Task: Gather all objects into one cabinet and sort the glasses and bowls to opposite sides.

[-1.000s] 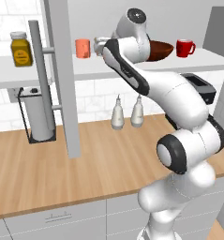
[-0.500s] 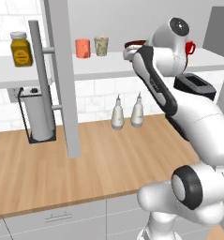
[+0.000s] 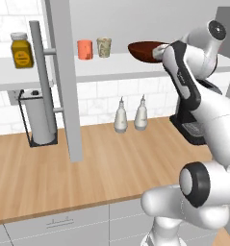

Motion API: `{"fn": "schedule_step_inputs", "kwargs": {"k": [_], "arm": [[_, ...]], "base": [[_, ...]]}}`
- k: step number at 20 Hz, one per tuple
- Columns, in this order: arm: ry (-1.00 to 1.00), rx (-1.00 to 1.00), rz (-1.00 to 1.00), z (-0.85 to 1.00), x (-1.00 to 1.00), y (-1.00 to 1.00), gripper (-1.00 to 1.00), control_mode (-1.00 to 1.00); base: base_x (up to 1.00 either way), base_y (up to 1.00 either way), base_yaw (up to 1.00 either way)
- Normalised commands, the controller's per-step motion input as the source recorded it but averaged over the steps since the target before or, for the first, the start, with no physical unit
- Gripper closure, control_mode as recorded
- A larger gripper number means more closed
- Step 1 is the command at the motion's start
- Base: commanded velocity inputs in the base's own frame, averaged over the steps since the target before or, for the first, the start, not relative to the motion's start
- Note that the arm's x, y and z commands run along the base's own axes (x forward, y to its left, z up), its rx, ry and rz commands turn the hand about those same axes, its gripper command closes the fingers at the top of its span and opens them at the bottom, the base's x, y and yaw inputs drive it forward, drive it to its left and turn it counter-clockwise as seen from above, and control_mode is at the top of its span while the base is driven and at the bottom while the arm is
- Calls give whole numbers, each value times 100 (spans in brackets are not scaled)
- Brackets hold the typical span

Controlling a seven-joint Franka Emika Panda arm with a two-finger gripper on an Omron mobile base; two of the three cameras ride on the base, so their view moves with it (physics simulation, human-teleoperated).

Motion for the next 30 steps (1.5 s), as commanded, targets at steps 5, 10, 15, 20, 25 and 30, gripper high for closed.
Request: {"fn": "schedule_step_inputs", "kwargs": {"k": [5, 10, 15, 20, 25, 30], "arm": [[0, 0, 3, 20, 1, -71, -100, -100], [-6, 0, 15, 0, 0, -74, -100, -100], [-12, 0, 8, 0, 0, -59, -100, -100], [-11, 0, 0, 0, 6, -45, -100, -100], [-5, 0, 0, 0, 23, -19, -100, -100], [-1, 0, -2, 0, 29, -19, -100, -100]], "base": [[0, 0, 0], [0, 0, 0], [0, 0, 0], [0, 0, 0], [0, 0, 0], [0, 0, 0]]}}
